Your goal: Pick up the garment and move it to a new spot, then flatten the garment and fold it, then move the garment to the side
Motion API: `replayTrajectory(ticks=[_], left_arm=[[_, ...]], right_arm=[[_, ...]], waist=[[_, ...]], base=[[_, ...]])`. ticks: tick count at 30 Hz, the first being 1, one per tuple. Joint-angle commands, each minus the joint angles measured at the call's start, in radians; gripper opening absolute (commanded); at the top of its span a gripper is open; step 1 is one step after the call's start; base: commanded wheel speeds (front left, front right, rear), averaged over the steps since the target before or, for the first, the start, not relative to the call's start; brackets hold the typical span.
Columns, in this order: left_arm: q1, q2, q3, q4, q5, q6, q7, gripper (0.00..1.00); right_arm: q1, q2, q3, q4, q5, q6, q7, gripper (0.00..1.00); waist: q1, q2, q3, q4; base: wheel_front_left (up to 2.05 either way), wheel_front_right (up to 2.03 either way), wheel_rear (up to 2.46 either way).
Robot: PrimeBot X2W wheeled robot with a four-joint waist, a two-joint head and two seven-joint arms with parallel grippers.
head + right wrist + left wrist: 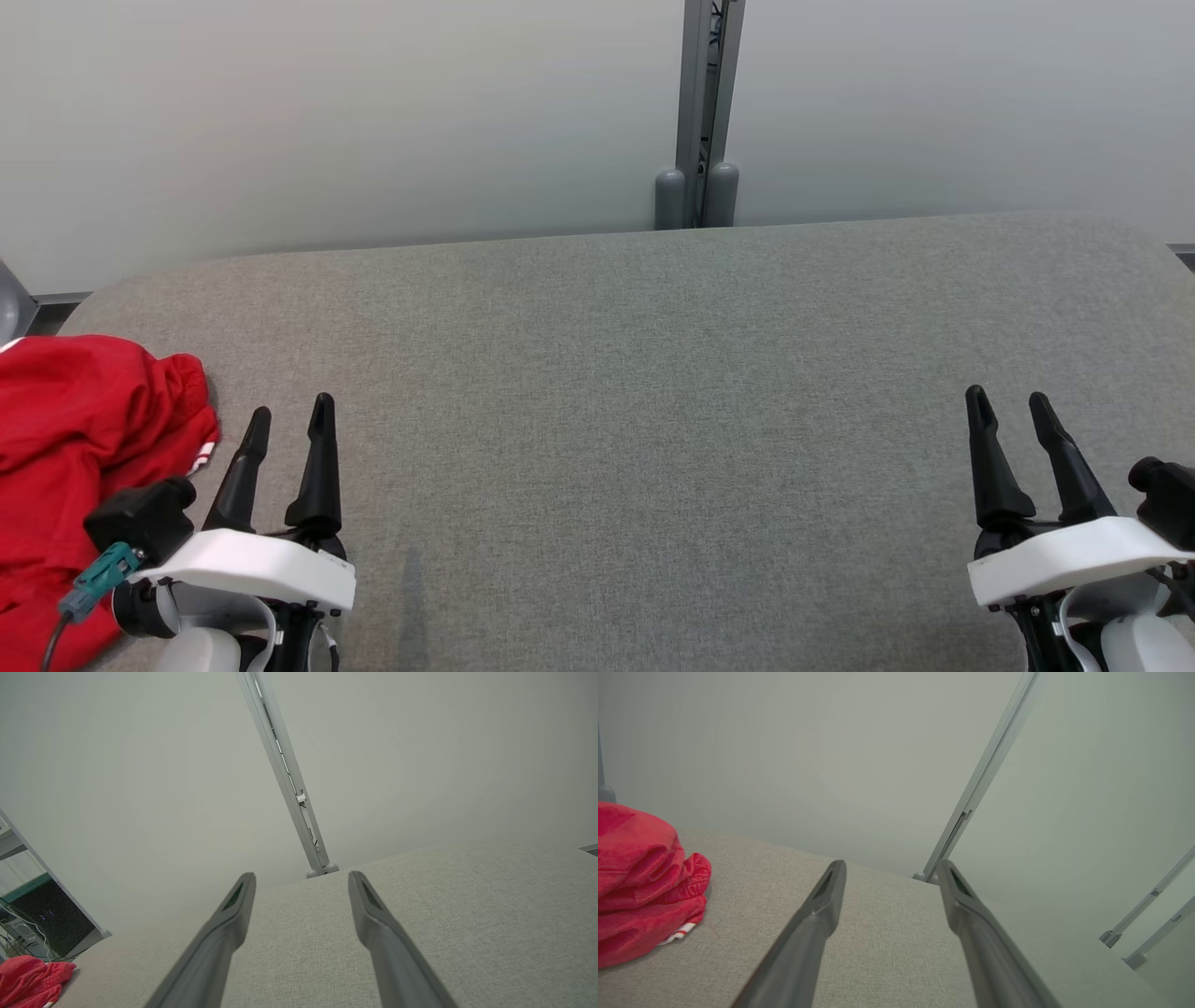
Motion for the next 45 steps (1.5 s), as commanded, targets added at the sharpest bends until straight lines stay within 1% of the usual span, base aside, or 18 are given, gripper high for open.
replayTrajectory(ticks=[1,14,32,45], left_arm=[[-0.003,0.010,-0.002,-0.002,0.030,0.006,-0.009,1.00],[-0.013,0.014,-0.010,0.079,0.152,0.017,-0.044,1.00],[-0.027,0.016,-0.021,0.151,0.278,0.027,-0.082,1.00],[-0.035,0.007,-0.019,0.182,0.351,0.032,-0.107,1.00]], right_arm=[[-0.015,-0.006,0.002,0.001,-0.031,0.003,-0.014,1.00],[-0.020,-0.004,0.012,0.063,-0.174,0.004,-0.049,1.00],[-0.024,0.004,0.019,0.102,-0.306,0.004,-0.086,1.00],[-0.023,0.014,0.012,0.122,-0.369,0.004,-0.112,1.00]], waist=[[0.0000,0.0000,-0.001,-0.001],[0.0000,0.0000,-0.009,-0.003],[0.0000,0.0000,-0.026,0.001],[0.0000,0.0000,-0.028,0.000]], base=[[0.00,0.00,0.00],[0.00,0.00,0.00],[0.00,0.00,0.00],[0.00,0.00,0.00]])
